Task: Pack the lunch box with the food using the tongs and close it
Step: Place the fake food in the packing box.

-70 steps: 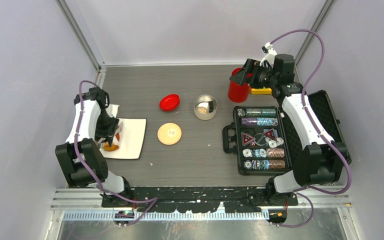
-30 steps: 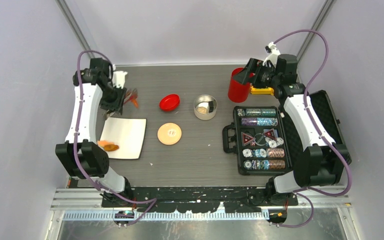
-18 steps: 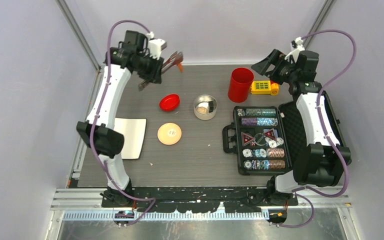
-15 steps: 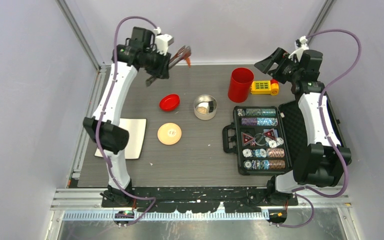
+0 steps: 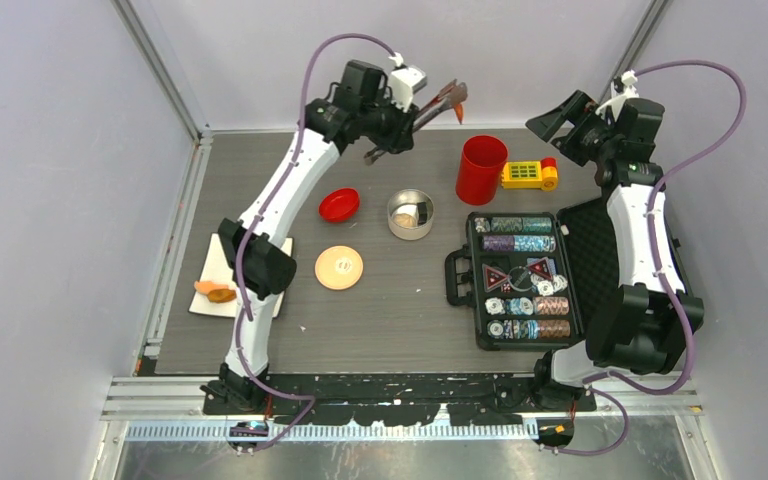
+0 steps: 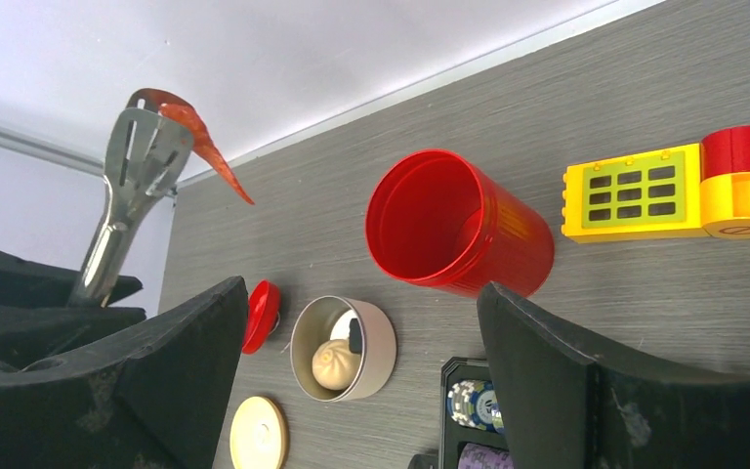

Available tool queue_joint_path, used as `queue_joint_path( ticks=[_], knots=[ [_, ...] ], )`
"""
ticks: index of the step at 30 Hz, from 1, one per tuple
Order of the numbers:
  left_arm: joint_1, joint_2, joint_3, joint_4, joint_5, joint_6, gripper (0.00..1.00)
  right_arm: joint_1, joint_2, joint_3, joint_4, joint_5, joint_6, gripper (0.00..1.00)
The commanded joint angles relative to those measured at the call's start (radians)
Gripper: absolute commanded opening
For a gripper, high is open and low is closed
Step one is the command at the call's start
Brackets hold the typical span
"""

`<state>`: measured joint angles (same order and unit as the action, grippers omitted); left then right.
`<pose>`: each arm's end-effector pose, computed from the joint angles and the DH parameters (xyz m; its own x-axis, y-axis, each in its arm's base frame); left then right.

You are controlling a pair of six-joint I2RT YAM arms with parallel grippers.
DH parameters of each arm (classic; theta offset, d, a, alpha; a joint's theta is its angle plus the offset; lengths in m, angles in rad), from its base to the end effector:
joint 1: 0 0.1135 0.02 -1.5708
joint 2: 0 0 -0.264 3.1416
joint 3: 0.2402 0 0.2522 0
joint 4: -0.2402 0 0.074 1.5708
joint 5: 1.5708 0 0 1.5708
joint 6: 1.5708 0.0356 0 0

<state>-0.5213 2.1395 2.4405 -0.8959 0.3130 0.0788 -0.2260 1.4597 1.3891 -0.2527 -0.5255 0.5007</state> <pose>0.4001 -0.2424 0.4054 -0.4298 0.3332 -0.8392 0.7311 0.6739 -0.1068 0.3341 -0.0585 0.3851 -0.4011 0.5183 -0.7553 -0.0880 0.7989 0.5950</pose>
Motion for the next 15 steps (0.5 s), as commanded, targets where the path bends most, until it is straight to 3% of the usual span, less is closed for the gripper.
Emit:
queue_joint_path(
  ticks=[1,15],
  knots=[
    [-0.044,0.029,0.060,0.137,-0.054,0.071,0.23,-0.019,0.001,0.051,0.044,0.010,0.014,0.91],
    [-0.123,0.121,0.025,0.189,-0.059,0.163,0.24,-0.039,0.002,0.027,0.054,-0.001,0.028,0.92]
  ],
)
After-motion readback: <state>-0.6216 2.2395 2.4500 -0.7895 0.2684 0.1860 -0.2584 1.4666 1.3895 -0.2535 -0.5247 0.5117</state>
